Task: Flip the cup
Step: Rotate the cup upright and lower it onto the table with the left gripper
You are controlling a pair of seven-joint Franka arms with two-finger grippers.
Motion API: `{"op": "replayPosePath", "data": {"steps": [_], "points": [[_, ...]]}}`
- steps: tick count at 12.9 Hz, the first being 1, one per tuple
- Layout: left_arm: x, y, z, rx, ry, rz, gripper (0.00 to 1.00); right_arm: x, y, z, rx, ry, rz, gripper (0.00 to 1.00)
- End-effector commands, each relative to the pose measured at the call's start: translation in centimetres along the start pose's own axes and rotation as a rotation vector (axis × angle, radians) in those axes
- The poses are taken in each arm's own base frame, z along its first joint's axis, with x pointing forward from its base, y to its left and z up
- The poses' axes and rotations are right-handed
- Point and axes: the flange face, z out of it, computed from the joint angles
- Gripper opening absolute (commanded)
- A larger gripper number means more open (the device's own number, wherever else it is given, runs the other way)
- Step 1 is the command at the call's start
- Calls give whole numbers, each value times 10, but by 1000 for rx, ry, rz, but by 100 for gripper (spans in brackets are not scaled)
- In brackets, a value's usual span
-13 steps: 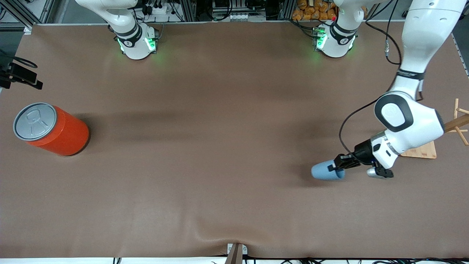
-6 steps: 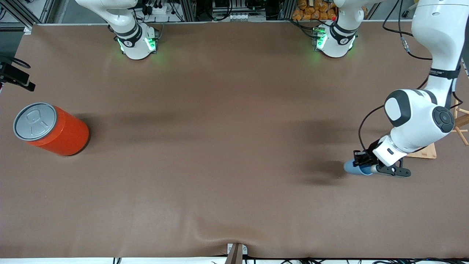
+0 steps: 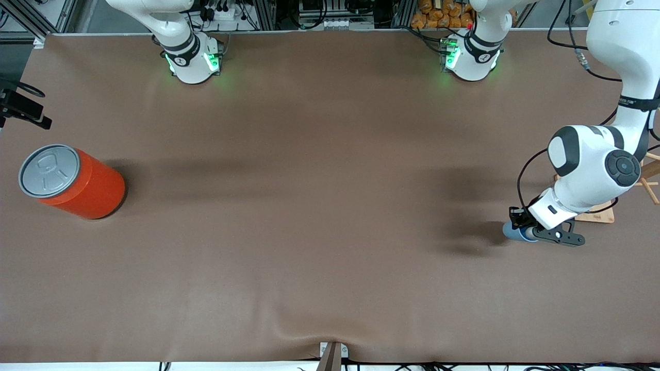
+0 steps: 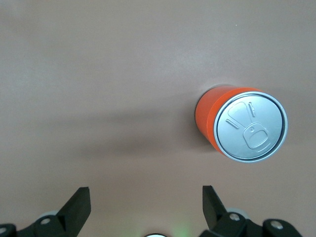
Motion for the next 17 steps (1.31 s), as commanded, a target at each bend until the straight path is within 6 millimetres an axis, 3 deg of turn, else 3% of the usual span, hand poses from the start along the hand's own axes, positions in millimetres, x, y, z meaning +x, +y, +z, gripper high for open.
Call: {"op": "replayPosePath", "data": {"steps": [1, 5, 6, 7, 8, 9, 11, 13, 17], "points": [[-4, 5, -3, 22, -7, -1, 0, 0, -4, -1, 4, -5, 1, 100], [-2, 6, 10, 9, -19, -11, 2, 1, -4, 2, 4, -16, 2, 100], [1, 6, 9, 9, -14, -8, 11, 5, -4, 8, 4, -26, 3, 100], [3, 6, 7, 9, -10, -5, 25, 5, -4, 9, 4, -28, 3, 100], [6, 7, 4, 11, -2, -1, 58, 6, -4, 9, 4, -29, 4, 100], [7, 5, 0, 10, -6, 1, 100, 6, -3, 11, 4, -32, 5, 100], [13, 9, -15, 2, -38, -1, 100, 8, -4, 14, 4, -37, 3, 100], [24, 3, -42, -3, -78, -9, 100, 8, -8, 15, 0, -41, -4, 100], [51, -14, -123, 3, -98, -16, 100, 8, -9, 18, -1, -47, -7, 100]]}}
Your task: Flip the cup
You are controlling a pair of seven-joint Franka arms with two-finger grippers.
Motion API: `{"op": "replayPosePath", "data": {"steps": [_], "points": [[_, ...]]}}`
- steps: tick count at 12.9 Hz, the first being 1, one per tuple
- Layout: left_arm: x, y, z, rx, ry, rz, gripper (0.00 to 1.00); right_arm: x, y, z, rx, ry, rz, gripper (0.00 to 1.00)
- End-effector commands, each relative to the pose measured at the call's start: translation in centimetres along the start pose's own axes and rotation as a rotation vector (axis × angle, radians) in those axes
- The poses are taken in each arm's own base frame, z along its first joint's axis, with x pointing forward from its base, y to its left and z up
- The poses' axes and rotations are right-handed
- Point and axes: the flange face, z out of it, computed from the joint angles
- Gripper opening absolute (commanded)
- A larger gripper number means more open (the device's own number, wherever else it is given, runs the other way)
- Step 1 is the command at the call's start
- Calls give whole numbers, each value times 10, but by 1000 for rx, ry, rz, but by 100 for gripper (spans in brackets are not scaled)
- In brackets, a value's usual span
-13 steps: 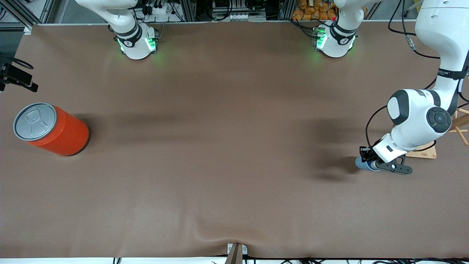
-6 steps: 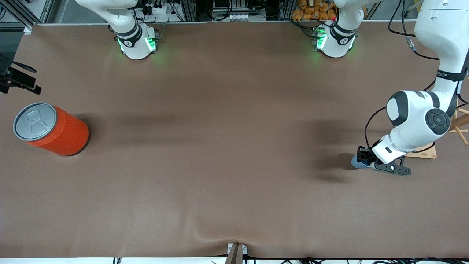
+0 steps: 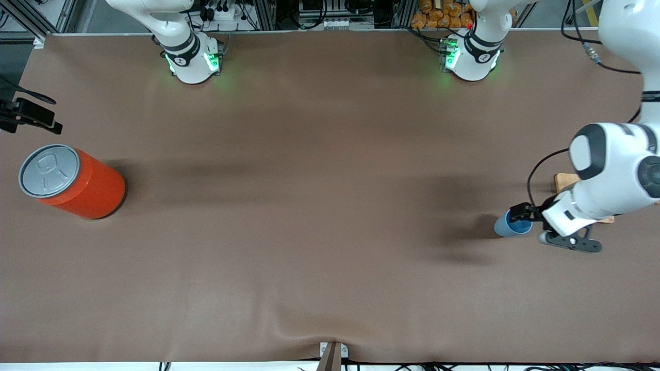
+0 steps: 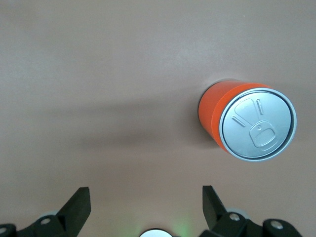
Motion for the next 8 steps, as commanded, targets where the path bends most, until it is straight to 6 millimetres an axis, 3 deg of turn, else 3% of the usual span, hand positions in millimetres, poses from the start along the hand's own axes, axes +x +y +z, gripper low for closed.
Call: {"op": "replayPosePath", "data": {"steps": [1, 2, 6, 8], "points": [[11, -13, -56, 26, 25, -3, 100, -1, -3, 0, 0, -2, 5, 100], [10, -14, -70, 25, 34, 1, 100, -1, -3, -1, 0, 1, 5, 100], [-26, 7, -159, 25, 22, -96, 100, -1, -2, -2, 0, 6, 7, 100], [-46, 2, -190, 27, 22, -144, 100, -1, -2, -2, 0, 6, 7, 100]]}}
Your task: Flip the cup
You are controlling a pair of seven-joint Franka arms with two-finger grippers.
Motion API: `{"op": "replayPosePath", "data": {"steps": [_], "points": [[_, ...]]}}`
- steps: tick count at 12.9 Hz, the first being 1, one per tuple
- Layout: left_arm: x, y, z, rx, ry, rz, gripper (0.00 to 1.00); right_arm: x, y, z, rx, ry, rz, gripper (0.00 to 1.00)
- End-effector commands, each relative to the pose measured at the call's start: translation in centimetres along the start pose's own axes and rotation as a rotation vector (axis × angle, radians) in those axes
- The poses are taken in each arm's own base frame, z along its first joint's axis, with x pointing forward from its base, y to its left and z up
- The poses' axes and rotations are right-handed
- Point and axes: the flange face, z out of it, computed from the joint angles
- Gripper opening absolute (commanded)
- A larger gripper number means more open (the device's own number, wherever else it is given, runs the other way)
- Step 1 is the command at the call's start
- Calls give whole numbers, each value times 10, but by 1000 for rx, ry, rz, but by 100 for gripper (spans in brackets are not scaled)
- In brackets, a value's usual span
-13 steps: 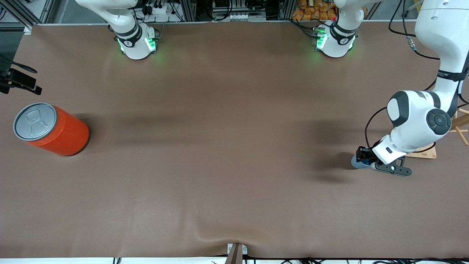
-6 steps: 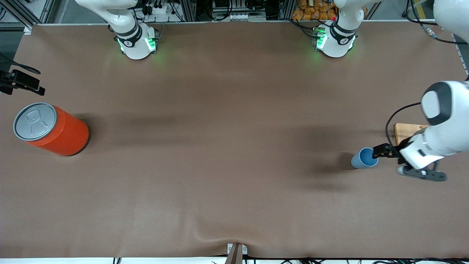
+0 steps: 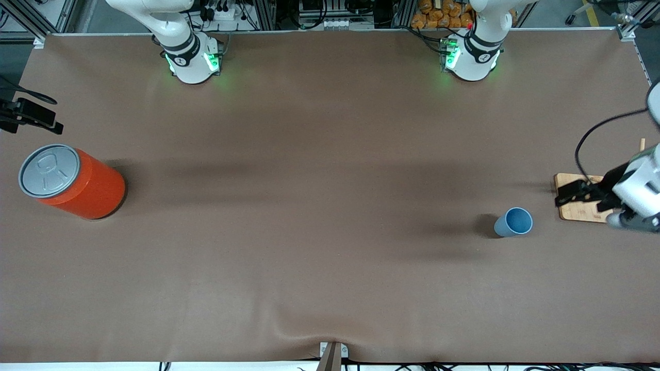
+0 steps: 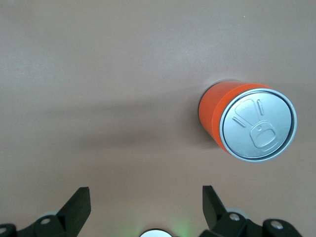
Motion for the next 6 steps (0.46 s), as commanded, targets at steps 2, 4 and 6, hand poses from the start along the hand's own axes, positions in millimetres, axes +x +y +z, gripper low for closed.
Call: {"op": "replayPosePath", "data": {"steps": [2, 4, 6], "points": [[-43, -6, -57, -1, -25, -135, 100, -1, -1, -2, 0, 2, 7, 100], [-54, 4, -69, 6, -42, -180, 100, -1, -1, -2, 0, 4, 7, 100], [-58, 5, -74, 16, -36, -180, 100, -1, -1, -2, 0, 2, 7, 100]]}}
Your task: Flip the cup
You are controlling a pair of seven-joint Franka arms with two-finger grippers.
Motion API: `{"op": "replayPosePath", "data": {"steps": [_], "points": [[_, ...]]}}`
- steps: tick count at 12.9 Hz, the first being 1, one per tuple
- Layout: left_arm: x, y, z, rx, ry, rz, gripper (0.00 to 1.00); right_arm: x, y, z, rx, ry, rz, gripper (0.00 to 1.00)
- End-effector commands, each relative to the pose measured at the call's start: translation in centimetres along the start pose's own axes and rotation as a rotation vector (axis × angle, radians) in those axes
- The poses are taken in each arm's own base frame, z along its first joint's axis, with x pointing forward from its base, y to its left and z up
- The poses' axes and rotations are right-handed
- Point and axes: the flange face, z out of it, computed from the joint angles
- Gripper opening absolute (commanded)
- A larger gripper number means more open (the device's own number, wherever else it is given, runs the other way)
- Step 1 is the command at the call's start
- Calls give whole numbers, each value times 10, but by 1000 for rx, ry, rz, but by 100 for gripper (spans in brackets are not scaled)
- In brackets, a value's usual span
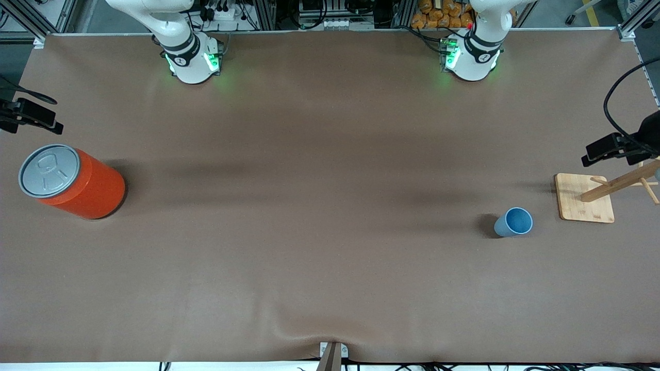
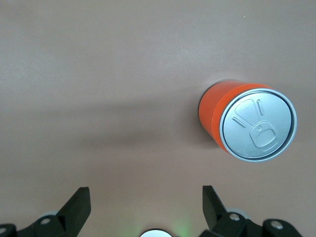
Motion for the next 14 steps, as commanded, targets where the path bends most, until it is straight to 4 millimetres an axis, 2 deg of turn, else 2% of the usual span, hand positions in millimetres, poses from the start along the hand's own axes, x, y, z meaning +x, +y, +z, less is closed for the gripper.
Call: {"op": "replayPosePath", "data": {"steps": [1, 5, 8, 11, 13, 14], "points": [[-11, 1, -7, 6, 3, -22, 100, -1, -2, -2, 0, 2, 7, 100], [-8, -2, -7, 11, 7, -24, 100, -1, -1, -3, 0, 6, 9, 100], [-8, 8, -9, 18, 14, -40, 100, -1, -1, -3, 0, 6, 9, 100], [-23, 26, -25, 50, 37, -21, 100, -1, -1, -3, 0, 6, 9, 100], [-32, 43, -25, 72, 7, 7, 100, -1, -1, -3, 0, 6, 9, 100], [-37, 42, -28, 77, 6, -4, 100, -1, -1, -3, 0, 6, 9, 100]]}}
